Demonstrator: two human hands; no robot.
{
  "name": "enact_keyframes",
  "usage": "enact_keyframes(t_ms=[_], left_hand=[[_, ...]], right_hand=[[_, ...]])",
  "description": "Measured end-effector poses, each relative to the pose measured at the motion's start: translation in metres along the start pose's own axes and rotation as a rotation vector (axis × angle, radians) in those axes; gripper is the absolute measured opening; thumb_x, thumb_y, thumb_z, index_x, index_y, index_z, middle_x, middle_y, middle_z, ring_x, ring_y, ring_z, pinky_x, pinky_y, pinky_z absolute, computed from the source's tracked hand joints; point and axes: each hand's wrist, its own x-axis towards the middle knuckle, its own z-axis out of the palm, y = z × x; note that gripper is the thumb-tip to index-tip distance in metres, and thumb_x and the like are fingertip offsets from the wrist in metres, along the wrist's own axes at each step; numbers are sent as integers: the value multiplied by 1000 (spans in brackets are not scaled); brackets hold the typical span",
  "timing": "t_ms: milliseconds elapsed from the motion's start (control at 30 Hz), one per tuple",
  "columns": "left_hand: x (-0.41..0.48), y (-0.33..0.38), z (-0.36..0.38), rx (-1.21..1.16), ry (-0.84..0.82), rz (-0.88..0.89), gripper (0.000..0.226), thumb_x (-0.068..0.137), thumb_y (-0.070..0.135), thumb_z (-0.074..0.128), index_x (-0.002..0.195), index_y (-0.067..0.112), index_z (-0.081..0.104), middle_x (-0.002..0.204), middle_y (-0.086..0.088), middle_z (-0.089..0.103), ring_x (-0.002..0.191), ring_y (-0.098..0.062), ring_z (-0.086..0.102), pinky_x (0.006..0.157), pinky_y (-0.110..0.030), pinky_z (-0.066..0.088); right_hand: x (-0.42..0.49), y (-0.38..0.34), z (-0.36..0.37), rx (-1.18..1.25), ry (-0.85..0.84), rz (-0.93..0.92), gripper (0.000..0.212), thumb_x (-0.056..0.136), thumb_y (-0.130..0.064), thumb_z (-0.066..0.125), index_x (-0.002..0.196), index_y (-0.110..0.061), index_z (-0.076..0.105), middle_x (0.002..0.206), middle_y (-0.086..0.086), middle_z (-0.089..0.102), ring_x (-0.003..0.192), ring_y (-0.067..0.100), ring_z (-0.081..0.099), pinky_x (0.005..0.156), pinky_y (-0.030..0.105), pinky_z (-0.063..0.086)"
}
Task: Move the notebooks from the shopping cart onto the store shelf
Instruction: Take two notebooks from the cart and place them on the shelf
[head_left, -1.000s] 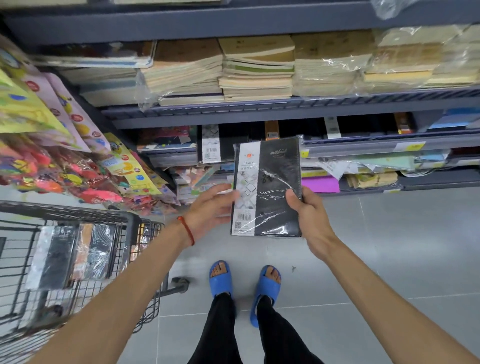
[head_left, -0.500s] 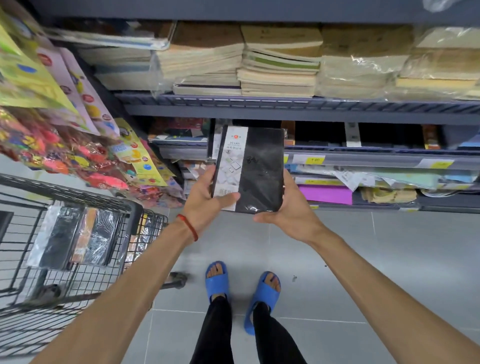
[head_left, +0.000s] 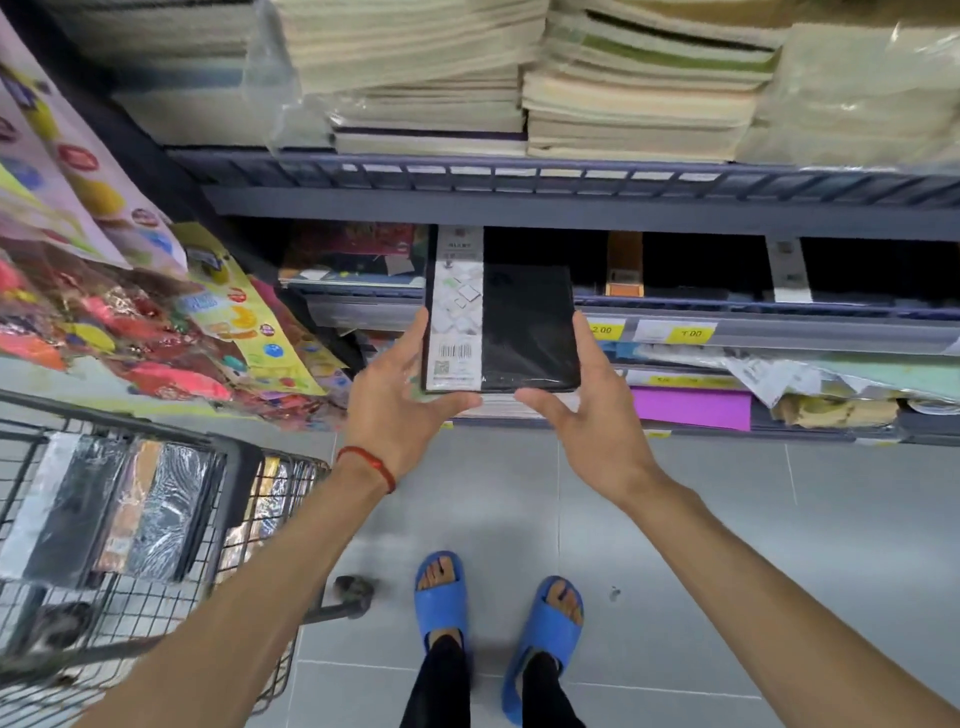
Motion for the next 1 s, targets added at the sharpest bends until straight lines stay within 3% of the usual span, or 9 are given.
enact_keyframes(t_ms=[100,167,233,367,567,733,833,1000], left_hand=[[3,-12,0,18,50,42,93,61,32,92,136,52,41,118,20,56,114,-3,50,100,-7,36],[5,-21,1,-152,-21,20,90,65,25,90,142,37,46,130,12,62,122,-7,56,108,-32,44],[4,-21,-2,-235,-75,4,86,72,7,86,147,18,44,136,4,61,126,-10,57,110,-40,43],[6,-17,-1,-244,-34,-15,77,73,2,83,142,19,51,132,7,64,123,-5,58,110,-36,44],[23,-15,9,-218,113,-42,62,71,16,87,129,21,65,114,10,73,106,-4,68,100,-36,52],[49,-14,15,-140,184,-31,62,69,22,89,127,24,67,105,16,73,97,3,69,99,-29,52],[63,-11,17,-99,219,-26,63,68,26,89,127,19,67,111,12,72,101,4,67,98,-21,51],[76,-6,20,-6,309,-57,70,68,41,87,130,19,64,123,3,68,108,-8,64,104,-21,44]], right_hand=[[-1,-1,1,21,40,-19,89,87,-38,76,157,-31,21,154,-15,42,143,4,38,118,38,35],[-1,-4,1,68,47,-29,80,85,-32,79,151,-34,33,141,-19,55,132,0,49,113,30,41],[-2,-5,-1,85,30,-34,79,84,-21,80,146,-40,37,133,-23,60,126,-2,54,109,26,44],[0,3,-3,78,11,-14,83,87,-9,76,155,-28,32,139,-16,59,132,3,52,116,37,40],[16,1,1,187,140,-2,71,83,0,77,146,-17,48,131,-9,66,124,6,60,111,36,46],[39,8,1,178,129,0,69,91,2,68,146,-31,43,127,-32,62,127,-4,54,114,39,43],[56,16,5,147,194,2,67,92,-8,69,152,-15,40,142,-13,57,134,2,50,116,37,40],[69,15,11,20,340,12,67,89,-22,75,148,-12,46,143,1,58,131,11,55,112,37,45]])
